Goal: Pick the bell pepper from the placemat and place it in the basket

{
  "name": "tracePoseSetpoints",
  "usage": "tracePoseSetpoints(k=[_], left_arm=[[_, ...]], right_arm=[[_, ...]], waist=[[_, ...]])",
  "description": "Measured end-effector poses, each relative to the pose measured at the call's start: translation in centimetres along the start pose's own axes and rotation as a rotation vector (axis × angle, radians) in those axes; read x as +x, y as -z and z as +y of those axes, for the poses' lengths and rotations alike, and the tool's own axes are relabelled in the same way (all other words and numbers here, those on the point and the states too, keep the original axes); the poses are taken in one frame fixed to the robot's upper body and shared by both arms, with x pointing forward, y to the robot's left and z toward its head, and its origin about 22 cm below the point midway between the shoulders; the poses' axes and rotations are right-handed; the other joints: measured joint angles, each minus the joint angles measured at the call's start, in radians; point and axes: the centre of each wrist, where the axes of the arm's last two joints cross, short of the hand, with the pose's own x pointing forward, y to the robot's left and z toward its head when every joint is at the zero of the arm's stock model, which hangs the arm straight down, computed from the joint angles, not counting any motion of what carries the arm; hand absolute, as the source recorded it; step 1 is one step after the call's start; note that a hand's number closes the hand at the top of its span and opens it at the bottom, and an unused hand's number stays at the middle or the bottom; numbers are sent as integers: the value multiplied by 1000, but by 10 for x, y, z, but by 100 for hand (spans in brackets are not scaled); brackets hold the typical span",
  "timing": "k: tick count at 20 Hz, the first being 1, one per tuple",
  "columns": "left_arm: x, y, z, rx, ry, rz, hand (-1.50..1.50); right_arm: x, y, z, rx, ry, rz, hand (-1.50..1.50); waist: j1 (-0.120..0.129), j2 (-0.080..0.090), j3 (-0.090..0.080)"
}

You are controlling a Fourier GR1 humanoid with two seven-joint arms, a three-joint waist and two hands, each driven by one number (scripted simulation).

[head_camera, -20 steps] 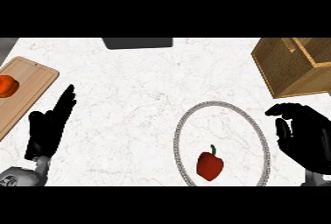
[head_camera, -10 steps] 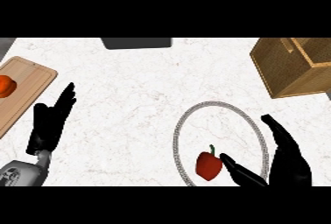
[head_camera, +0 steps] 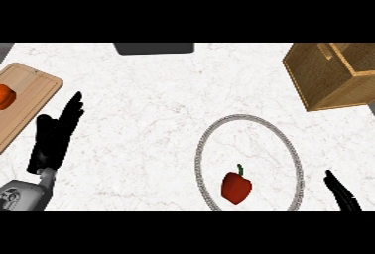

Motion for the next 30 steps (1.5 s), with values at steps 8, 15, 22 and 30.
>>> tracePoseSetpoints(k=[8,15,22,30], left_arm=[[2,6,-6,-30,-2,-16,0],[0,14,-11,-39,3,-14,0],[1,17,-12,-44,-2,-6,0],[4,22,-13,-45,2,-12,0]], right_arm=[[68,-22,-36,294,-64,143,-150],[82,-20,-29,336,-40,258,-150],[87,-10,-22,260,-22,295,-150],[97,4,-1,239,-31,291,-150]], waist=[[27,3,5],[39,0,10],[41,-2,11],[47,-1,13]])
